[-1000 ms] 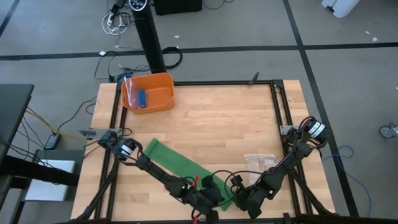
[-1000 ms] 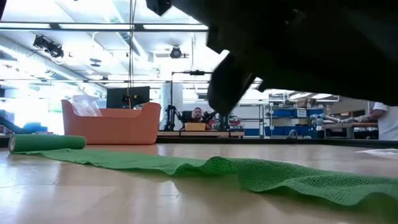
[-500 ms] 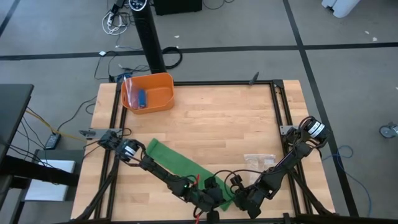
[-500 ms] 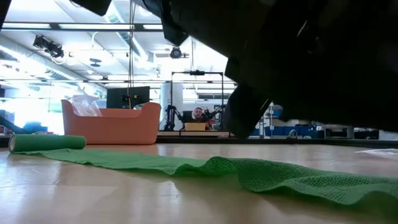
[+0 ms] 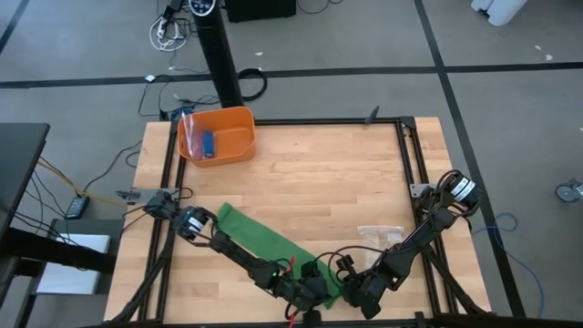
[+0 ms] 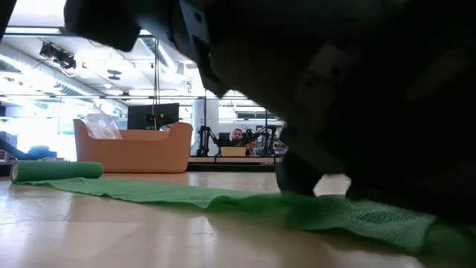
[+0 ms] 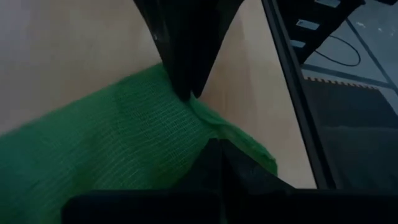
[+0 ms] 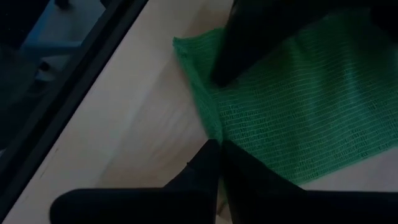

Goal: Roll bandage
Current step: Roll the green bandage

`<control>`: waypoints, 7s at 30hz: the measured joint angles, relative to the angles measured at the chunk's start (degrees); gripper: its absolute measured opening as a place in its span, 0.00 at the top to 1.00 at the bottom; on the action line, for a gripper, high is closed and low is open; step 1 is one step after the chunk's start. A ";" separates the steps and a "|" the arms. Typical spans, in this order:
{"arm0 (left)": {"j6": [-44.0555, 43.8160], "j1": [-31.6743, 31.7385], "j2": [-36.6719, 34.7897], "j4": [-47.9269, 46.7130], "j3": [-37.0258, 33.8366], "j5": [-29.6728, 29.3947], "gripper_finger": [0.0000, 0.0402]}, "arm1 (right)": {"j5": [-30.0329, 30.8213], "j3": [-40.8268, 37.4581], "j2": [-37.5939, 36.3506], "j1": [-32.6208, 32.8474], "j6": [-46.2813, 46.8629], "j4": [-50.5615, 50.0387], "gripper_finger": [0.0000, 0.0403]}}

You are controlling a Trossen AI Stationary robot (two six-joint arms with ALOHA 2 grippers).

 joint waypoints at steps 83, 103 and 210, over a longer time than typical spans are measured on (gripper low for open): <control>-0.87 -0.04 1.62 0.35 1.39 -1.85 0.98 | 3.11 1.53 -4.54 2.54 2.32 -1.02 0.88; 4.03 -0.79 1.86 -9.04 10.62 -3.17 0.86 | 3.22 1.53 -5.75 3.57 3.52 -0.82 0.77; 21.75 -1.18 -60.40 22.87 -59.48 -10.09 0.99 | 4.53 1.51 -8.02 -2.16 1.67 -3.25 0.77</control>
